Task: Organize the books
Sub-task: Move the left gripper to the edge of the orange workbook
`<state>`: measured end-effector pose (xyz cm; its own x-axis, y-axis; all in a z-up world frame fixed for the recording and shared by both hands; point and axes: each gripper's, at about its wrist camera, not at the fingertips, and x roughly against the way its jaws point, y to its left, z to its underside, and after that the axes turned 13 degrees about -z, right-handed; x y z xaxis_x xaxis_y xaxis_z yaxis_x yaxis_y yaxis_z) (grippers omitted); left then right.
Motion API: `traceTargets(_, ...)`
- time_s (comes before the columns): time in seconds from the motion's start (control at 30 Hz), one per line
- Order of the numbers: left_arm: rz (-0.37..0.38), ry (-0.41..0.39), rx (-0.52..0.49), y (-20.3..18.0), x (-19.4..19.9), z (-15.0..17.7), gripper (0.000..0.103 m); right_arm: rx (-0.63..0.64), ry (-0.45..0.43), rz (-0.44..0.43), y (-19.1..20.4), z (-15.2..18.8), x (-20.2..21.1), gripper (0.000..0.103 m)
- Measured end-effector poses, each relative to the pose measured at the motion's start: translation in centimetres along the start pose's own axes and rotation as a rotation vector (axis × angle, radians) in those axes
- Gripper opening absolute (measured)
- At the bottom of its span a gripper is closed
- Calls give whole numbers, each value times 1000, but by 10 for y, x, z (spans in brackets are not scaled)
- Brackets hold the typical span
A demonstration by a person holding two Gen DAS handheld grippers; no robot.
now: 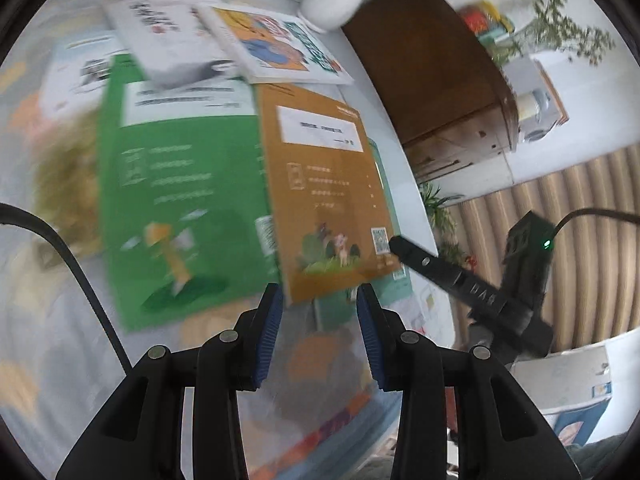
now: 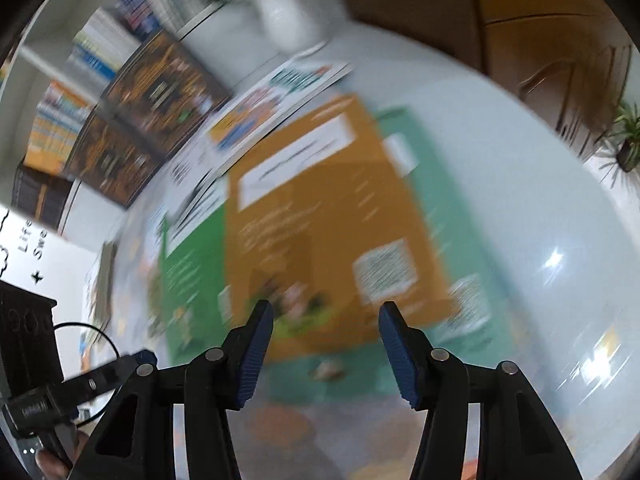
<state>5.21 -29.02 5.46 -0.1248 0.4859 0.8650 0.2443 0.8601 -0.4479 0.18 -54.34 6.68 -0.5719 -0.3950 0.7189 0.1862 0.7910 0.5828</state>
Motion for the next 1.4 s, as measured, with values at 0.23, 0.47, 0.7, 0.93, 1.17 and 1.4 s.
traceTargets(0.23, -92, -10, 20, -11, -34, -20, 36, -11, -20, -5, -29, -37, -11, 33)
traceTargets(0.47, -136, -7, 52, -5, -48, -21, 36, 21, -4, -3, -29, -46, -25, 33)
traceTargets(0.7, -119, -9, 64, -2, -47, -18, 39, 10, 21, -25, -32, -42, -23, 34)
traceTargets(0.93, -146, 12, 49, -1, -43, 4, 39, -13, 72, -71, -27, -14, -13, 35)
traceTargets(1.17, -117, 19, 102, 23, -34, 41, 39, -174, 124, -253, -41, 11, -5, 36)
traceTargets(1.4, -79, 5, 143, 31, -30, 49, 39, -257, 179, -351, -56, 25, -3, 36)
